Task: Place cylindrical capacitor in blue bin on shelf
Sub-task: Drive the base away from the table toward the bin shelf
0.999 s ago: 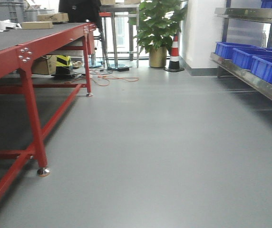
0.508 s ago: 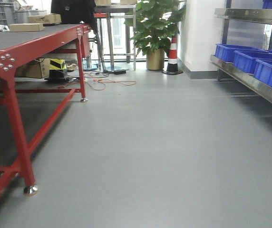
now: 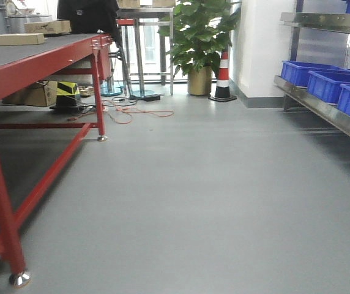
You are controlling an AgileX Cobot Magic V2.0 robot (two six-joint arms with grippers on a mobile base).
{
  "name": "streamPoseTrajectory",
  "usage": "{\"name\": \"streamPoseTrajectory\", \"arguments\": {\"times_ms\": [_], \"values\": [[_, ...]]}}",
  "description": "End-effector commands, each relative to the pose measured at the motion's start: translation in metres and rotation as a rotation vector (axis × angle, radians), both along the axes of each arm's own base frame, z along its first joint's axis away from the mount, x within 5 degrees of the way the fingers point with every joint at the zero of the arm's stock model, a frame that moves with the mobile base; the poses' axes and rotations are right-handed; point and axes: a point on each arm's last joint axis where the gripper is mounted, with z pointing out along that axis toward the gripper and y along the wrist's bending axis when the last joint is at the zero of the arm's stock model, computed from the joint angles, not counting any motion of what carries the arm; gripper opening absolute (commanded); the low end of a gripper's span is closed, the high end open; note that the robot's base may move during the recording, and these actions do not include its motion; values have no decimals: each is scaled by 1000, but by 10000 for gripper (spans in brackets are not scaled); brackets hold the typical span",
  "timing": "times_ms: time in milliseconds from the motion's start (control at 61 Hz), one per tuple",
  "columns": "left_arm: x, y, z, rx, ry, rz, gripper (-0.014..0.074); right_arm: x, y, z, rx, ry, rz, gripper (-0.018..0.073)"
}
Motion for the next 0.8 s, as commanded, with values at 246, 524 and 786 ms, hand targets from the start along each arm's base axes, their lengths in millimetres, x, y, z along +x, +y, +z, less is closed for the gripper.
{"name": "streamPoseTrajectory", "arguments": {"times_ms": [246, 524, 786], "values": [[-1, -1, 3, -11, -30, -9, -111, -2, -1, 5, -4, -38, -2, -160], [-1, -1, 3, -11, -30, -9, -111, -2, -1, 5, -4, -38, -2, -160], [-1, -1, 3, -11, -30, -9, -111, -2, -1, 5, -4, -38, -2, -160]]}}
